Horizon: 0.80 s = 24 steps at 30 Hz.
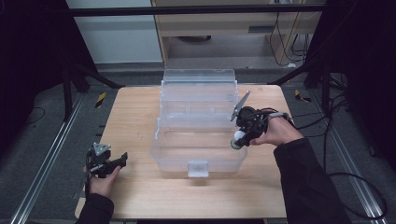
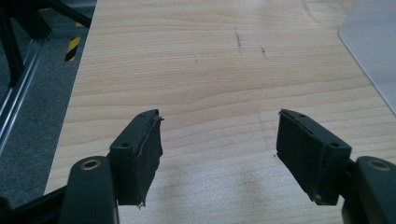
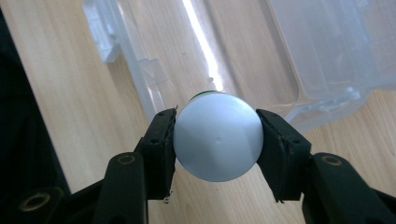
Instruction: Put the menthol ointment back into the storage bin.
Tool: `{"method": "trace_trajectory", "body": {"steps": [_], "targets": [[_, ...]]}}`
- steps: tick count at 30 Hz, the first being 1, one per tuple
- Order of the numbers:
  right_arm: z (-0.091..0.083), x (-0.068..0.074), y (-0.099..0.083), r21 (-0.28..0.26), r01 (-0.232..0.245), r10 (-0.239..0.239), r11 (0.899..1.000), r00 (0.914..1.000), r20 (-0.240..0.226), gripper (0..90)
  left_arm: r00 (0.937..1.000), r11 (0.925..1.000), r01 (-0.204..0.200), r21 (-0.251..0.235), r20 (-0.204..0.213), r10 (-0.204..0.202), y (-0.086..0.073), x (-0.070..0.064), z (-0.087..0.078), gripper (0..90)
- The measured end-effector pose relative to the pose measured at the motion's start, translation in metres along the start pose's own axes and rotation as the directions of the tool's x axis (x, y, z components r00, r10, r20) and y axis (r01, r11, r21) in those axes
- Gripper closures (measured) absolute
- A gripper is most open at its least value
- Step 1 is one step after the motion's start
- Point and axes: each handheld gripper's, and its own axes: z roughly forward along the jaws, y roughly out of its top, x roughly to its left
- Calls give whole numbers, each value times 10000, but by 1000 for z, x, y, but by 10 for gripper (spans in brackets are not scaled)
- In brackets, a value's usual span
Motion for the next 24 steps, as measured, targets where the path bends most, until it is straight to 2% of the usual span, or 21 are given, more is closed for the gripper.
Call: {"method": "trace_trajectory", "body": {"steps": [4,9,16,24], "targets": [[11,-2,5,113,270,-269,9996,9996,-85,504,10000,10000,9,-21,16,-9,0,0,0,305],[22,-3,9,65,324,-322,9995,9993,-179,504,10000,10000,0,-1,18,0,0,0,0,304],[45,-6,0,416,319,-306,9986,9990,-319,504,10000,10000,-9,-12,10,9,0,0,0,305],[56,-6,-4,495,419,-396,9979,9982,-459,504,10000,10000,-11,-33,-12,11,0,1,-1,307]]}}
